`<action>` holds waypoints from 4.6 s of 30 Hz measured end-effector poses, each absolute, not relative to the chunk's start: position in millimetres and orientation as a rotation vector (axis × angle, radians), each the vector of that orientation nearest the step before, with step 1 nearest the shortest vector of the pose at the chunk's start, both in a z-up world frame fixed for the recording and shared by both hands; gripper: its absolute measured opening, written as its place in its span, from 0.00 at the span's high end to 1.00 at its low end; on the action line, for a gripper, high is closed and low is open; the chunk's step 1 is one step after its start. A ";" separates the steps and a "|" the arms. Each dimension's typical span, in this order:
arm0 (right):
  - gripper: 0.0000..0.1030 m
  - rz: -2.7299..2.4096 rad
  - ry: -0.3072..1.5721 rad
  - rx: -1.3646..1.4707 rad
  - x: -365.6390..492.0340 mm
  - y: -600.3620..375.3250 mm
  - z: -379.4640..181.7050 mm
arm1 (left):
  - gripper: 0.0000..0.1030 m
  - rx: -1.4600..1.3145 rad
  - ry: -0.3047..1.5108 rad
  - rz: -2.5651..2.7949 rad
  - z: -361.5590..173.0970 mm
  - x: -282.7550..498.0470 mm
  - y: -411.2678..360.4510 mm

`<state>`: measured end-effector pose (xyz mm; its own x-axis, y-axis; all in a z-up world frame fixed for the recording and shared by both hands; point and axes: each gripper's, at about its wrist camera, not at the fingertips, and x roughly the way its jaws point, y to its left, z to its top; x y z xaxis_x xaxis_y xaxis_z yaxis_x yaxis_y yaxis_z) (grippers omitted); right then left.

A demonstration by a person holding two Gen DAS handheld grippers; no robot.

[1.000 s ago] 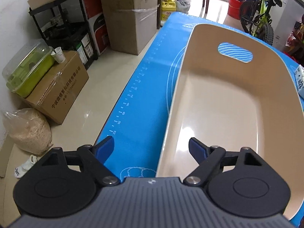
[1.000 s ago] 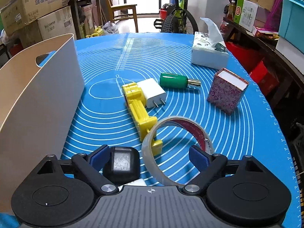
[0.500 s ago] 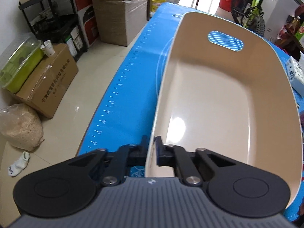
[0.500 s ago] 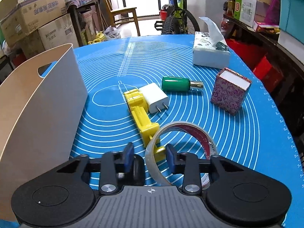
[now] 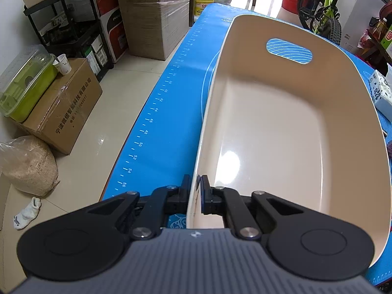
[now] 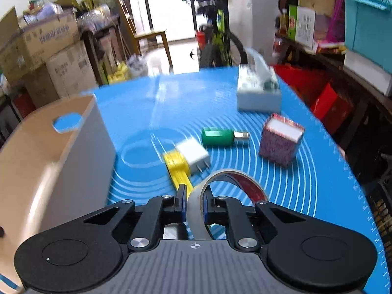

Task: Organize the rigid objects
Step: 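Carry the tape roll into the beige basket and open the right tool, then reach the right tool to the red toy figure and grasp it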

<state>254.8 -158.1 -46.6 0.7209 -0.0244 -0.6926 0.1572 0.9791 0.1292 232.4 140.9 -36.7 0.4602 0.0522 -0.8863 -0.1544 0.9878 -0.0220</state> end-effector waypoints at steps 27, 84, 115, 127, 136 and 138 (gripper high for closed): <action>0.77 0.160 0.451 0.211 247.6 -83.9 41.9 | 0.91 -0.084 1.088 0.132 -36.2 231.4 139.0; 0.11 -0.101 0.832 0.120 208.3 -141.9 -7.1 | 0.91 -0.091 1.097 0.129 -35.8 231.8 138.3; 0.15 -0.320 1.083 0.268 209.2 -155.3 -98.6 | 0.91 -0.093 1.097 0.128 -35.7 232.1 138.6; 0.64 -0.236 0.995 0.269 211.7 -156.1 -89.0 | 0.91 -0.096 1.095 0.128 -35.4 232.1 138.5; 0.65 -0.268 0.910 0.227 208.0 -162.5 -74.3 | 0.91 -0.098 1.095 0.129 -34.7 231.5 139.9; 0.65 -0.268 0.893 0.221 207.7 -162.4 -70.4 | 0.91 -0.097 1.094 0.129 -34.7 231.5 139.8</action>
<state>207.7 -162.4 -70.4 0.5977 -0.1373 -0.7898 0.3199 0.9442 0.0779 231.5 139.8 -34.7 0.4523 0.0562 -0.8901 -0.1516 0.9883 -0.0147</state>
